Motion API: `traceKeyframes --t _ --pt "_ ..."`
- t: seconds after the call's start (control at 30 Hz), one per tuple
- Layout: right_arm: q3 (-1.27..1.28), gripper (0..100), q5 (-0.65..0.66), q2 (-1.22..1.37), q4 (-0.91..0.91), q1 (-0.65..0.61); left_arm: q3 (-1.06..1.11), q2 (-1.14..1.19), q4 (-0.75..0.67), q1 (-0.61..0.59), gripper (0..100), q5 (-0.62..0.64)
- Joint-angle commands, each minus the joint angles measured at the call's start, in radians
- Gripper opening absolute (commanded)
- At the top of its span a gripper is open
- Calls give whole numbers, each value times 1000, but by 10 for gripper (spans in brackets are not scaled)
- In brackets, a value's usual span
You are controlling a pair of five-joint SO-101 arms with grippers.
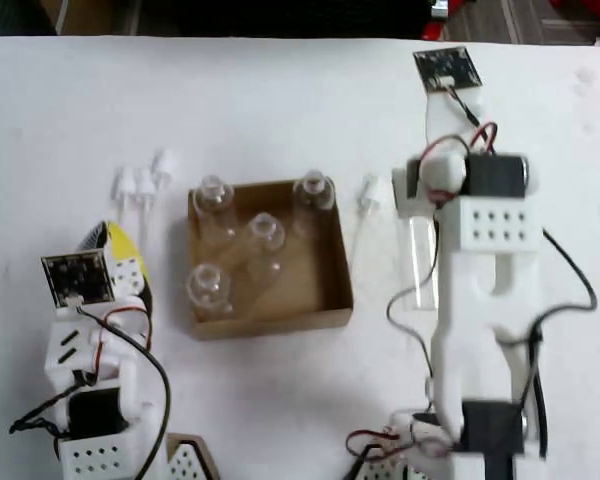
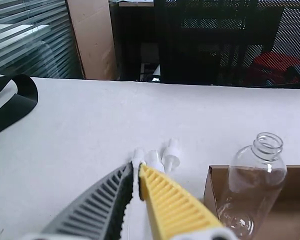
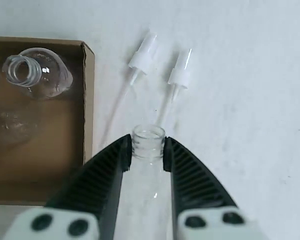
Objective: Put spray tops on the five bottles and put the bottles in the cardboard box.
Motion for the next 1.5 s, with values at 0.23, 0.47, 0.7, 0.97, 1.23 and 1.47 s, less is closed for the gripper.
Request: traceKeyframes --t 0.23,0.47,0.7,0.97,1.23,1.47 --pt "644 15 2 -564 -595 -120 -54 -18 -34 10 28 -11" --pt "1005 15 6 -905 -921 -213 -54 -18 -34 8 28 -11" --pt "1260 15 3 -1260 -1102 -214 -54 -18 -34 8 28 -11" --pt "1384 15 3 -1451 -1099 -348 -55 -18 -34 5 28 -11" --pt "1574 15 0 -1489 -1175 -390 -61 -18 -35 5 28 -11" --pt "1577 15 0 -1488 -1211 -453 -61 -18 -35 5 28 -11"
